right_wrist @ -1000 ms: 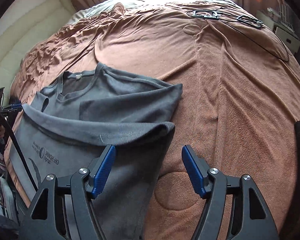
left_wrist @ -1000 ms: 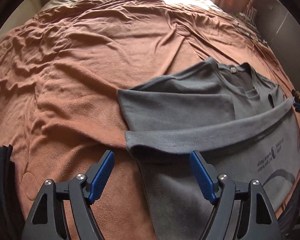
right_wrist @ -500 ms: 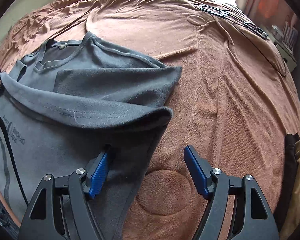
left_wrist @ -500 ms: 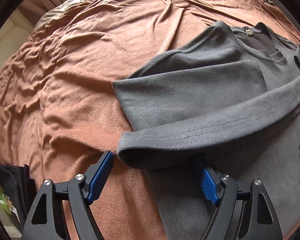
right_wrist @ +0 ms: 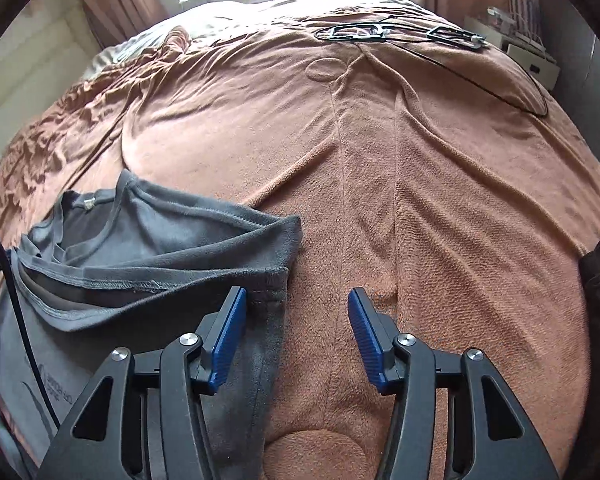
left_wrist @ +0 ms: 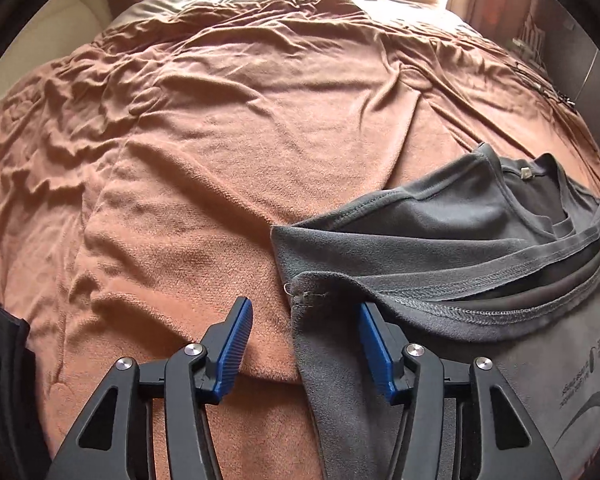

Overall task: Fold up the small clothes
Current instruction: 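Move both tools to the folded hem edge and close on it, then lift the folded edge with both tools and fold it over toward the collar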

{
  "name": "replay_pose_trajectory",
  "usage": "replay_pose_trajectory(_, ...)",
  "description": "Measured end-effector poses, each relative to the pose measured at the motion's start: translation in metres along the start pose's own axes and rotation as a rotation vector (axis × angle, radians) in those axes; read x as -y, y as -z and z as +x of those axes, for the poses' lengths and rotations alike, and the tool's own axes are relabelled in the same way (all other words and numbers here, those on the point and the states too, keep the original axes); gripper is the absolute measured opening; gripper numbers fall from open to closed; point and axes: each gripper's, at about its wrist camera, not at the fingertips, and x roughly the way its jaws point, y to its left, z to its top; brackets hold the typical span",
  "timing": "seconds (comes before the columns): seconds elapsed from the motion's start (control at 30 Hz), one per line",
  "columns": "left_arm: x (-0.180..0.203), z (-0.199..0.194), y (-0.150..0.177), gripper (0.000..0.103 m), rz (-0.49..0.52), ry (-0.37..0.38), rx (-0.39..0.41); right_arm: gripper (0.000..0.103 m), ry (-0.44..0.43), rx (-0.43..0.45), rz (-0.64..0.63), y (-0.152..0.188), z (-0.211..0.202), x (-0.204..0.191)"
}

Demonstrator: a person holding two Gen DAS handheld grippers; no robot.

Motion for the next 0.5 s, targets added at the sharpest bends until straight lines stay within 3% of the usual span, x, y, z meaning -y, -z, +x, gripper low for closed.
replay_pose_trajectory(0.13,0.001,0.001,0.0,0.041,0.006,0.026,-0.003,0.047,-0.051,-0.007,-0.001,0.007,-0.001,0.005)
replay_pose_trajectory(0.33,-0.007,0.018,0.0,0.04,-0.073,0.074,-0.047,0.045,-0.08,-0.025,-0.034,0.003,0.008,0.003)
replay_pose_trajectory(0.43,-0.014,0.021,0.002,0.032,-0.143,0.13,-0.049,0.035,-0.082,-0.019,-0.039,-0.004,0.01,-0.001)
replay_pose_trajectory(0.5,-0.015,0.019,0.003,0.022,-0.156,0.133,-0.045,0.018,-0.072,-0.023,-0.041,-0.006,0.012,-0.004)
